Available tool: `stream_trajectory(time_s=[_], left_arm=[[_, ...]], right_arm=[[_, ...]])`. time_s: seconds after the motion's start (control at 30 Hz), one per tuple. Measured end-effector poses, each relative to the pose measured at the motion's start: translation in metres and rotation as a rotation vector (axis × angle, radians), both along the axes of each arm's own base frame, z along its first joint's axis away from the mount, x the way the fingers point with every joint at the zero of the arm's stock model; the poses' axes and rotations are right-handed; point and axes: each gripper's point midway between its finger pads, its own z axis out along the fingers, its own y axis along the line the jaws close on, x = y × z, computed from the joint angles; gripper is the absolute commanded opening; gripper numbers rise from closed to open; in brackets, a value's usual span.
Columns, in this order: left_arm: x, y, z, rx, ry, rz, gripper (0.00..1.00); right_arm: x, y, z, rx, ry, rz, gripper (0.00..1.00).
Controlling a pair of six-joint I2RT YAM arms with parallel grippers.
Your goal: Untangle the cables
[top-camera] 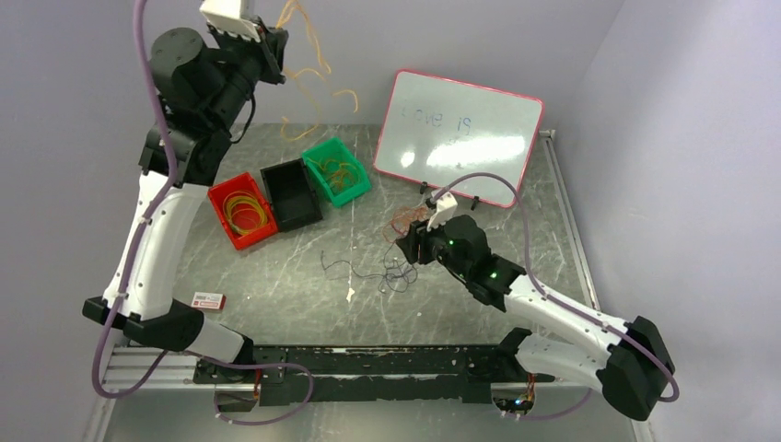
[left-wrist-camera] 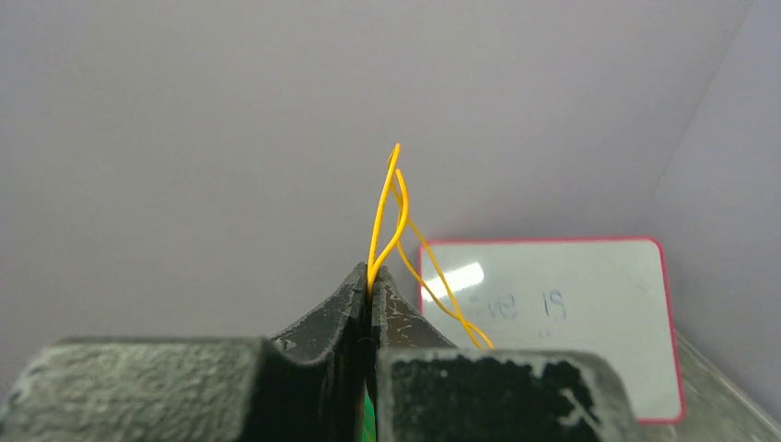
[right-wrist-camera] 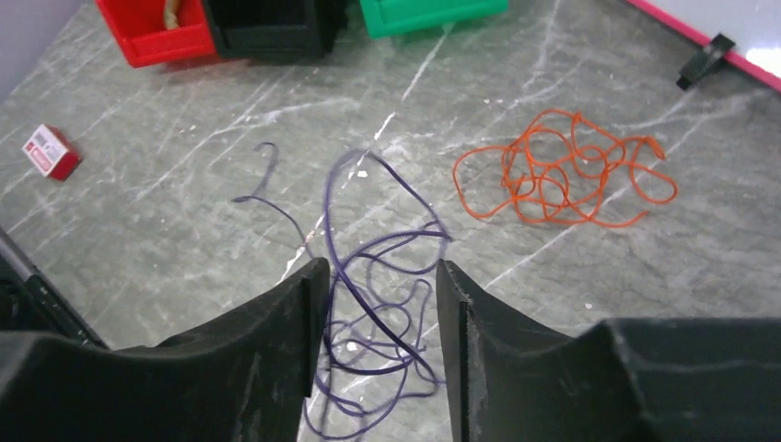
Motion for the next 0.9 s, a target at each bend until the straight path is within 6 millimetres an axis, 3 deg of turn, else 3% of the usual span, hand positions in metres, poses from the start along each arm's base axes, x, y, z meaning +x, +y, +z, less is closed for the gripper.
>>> stream_trajectory(time_s=[0.07, 0.3, 0.6, 0.9], left_arm=[[0.007, -0.005, -0.019, -0.013, 0.064, -0.009, 0.07], [0.038, -0.026, -0.122, -0.012, 0.336, -0.025, 0.07], [0.073, -0.042, -0.172, 0.008, 0.431, -0.025, 0.07], [0.107, -0.031, -0.243, -0.01, 0.505, -0.045, 0.07]], right_arm=[[-0.003, 0.002, 0.01, 0.003, -0.017, 0.027, 0.58], [-0.016, -0.002, 0.028, -0.026, -0.045, 0.101, 0.71], [-0.02, -0.01, 0.048, -0.05, -0.086, 0.106, 0.72], [-0.022, -0.013, 0.032, -0.055, -0.059, 0.098, 0.72]])
